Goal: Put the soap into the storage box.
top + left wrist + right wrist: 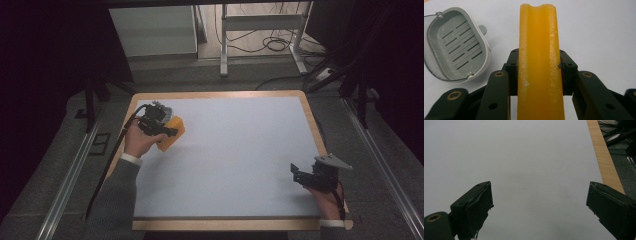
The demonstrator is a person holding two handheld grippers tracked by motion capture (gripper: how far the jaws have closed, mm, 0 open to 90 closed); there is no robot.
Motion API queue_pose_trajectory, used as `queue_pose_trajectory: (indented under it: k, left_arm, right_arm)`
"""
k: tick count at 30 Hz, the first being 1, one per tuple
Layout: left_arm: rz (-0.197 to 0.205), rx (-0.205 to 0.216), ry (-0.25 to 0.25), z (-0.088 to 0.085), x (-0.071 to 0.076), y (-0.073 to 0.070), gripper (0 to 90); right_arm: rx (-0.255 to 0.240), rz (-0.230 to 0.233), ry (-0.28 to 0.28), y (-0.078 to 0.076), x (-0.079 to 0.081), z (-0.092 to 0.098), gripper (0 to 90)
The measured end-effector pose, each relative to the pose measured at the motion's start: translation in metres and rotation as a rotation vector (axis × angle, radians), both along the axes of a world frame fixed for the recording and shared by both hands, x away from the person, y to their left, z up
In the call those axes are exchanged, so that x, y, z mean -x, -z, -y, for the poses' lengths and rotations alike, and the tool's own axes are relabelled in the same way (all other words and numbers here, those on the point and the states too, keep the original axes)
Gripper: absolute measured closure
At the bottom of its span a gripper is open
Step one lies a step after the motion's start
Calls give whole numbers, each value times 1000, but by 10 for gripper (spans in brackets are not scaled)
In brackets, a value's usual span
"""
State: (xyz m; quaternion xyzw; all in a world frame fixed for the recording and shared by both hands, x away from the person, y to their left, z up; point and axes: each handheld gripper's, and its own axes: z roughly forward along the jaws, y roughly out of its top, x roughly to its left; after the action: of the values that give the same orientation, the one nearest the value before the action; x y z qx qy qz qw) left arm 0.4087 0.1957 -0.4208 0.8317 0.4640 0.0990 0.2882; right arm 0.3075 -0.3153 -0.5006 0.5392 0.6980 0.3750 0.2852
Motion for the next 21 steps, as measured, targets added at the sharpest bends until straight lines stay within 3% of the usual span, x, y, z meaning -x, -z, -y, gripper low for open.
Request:
queue_pose_trajectory:
  k: [21]
  left_arm:
    - [-3, 3, -43, -7, -16, -3, 613]
  right_arm:
    - [3, -7, 12, 2, -1, 1, 68]
